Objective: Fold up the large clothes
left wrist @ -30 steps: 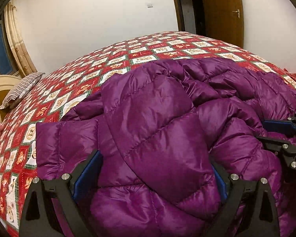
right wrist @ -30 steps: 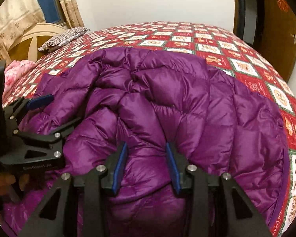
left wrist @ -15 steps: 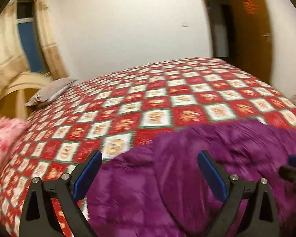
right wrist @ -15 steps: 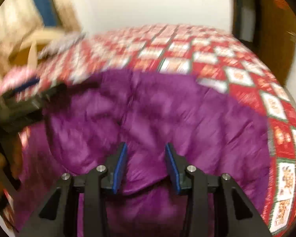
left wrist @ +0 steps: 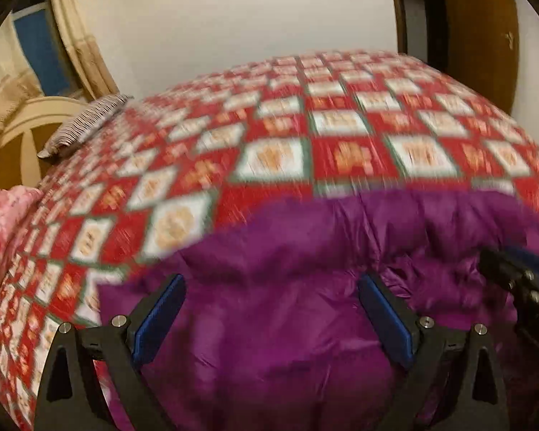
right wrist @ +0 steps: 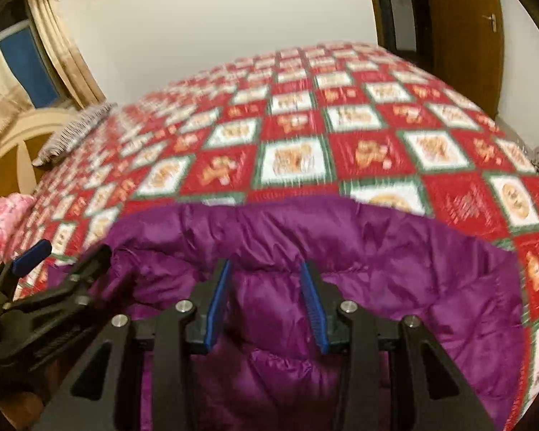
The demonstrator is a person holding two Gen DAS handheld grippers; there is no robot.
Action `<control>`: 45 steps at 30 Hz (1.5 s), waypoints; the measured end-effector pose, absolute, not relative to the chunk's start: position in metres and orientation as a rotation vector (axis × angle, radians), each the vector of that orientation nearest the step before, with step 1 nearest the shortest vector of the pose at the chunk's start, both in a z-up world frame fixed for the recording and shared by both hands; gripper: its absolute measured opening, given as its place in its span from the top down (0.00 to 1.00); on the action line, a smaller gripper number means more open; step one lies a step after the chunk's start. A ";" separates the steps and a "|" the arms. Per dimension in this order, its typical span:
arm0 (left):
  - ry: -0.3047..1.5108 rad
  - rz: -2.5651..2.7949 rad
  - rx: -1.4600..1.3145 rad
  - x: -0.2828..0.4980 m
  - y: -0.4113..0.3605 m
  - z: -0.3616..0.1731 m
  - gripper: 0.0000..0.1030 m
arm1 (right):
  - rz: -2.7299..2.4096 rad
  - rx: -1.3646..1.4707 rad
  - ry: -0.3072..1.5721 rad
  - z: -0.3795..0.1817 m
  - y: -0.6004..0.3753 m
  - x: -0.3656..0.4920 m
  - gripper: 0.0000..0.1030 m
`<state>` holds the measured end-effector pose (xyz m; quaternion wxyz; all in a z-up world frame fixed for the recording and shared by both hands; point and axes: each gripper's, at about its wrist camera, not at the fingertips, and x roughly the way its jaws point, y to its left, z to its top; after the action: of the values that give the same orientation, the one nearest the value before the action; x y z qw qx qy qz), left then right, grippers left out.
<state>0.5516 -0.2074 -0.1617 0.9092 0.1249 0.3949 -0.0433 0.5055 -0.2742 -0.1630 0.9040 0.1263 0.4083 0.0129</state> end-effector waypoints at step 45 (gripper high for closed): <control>0.792 -0.201 0.240 0.461 -0.190 -0.193 0.01 | 0.115 0.023 0.819 -0.193 -0.228 0.402 0.54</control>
<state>0.4613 -0.1902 -0.1929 0.9106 0.1166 0.3843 -0.0977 0.4022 -0.2282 -0.1926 0.9156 0.0110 0.3981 0.0560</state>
